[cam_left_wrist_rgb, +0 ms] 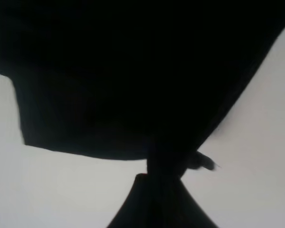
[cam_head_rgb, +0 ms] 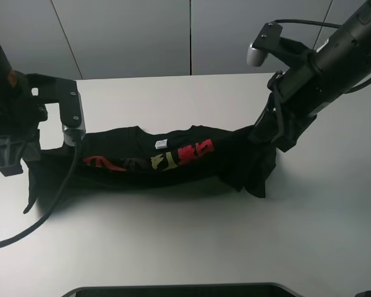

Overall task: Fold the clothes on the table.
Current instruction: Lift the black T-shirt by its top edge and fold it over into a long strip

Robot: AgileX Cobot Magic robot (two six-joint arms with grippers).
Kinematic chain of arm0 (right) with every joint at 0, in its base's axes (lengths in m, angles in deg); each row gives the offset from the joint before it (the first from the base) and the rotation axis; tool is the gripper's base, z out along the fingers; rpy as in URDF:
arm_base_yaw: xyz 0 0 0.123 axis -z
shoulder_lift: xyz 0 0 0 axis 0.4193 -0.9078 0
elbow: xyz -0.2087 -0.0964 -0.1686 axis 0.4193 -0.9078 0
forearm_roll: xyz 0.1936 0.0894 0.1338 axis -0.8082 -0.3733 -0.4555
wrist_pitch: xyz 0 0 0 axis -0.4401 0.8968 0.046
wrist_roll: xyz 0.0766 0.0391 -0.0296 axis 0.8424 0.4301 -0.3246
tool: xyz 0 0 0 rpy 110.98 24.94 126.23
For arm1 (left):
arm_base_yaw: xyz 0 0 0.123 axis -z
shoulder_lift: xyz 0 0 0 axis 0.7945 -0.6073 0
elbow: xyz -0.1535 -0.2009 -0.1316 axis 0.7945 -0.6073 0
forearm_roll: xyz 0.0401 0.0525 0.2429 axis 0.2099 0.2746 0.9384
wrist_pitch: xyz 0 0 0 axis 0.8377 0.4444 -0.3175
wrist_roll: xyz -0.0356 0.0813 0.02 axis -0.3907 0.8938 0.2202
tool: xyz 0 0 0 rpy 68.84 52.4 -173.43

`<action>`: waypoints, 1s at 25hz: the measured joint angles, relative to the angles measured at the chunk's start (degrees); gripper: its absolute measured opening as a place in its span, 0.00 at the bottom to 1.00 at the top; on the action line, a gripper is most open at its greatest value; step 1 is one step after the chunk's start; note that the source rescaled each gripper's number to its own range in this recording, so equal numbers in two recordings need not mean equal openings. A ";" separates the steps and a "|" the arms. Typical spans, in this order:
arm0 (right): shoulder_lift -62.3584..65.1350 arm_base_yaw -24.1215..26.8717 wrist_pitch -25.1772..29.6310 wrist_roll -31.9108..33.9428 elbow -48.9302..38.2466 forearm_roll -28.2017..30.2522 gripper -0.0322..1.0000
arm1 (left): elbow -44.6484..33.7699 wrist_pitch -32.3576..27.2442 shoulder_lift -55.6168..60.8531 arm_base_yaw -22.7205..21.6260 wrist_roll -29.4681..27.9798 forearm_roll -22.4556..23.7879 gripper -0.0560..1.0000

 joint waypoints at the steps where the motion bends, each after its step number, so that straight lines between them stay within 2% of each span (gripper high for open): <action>1: 0.00 0.00 -2.19 0.00 0.00 0.00 0.04 | 0.00 1.96 -0.09 0.00 -1.19 1.36 0.08; 7: -4.01 0.00 -11.27 -0.84 0.00 0.00 0.04 | 0.00 10.05 -0.09 0.00 -6.33 10.30 0.08; 13: -12.86 0.00 -19.61 -2.85 0.00 -0.22 0.04 | 0.00 13.79 -3.41 0.00 -9.16 14.90 0.08; 20: -16.14 0.00 -26.61 -4.93 0.00 -0.32 0.04 | 0.00 17.08 -8.81 0.00 -19.76 25.23 0.08; 25: -16.14 0.00 -30.38 -6.75 0.00 -0.32 0.04 | 0.00 17.92 -13.13 0.00 -22.15 27.18 0.08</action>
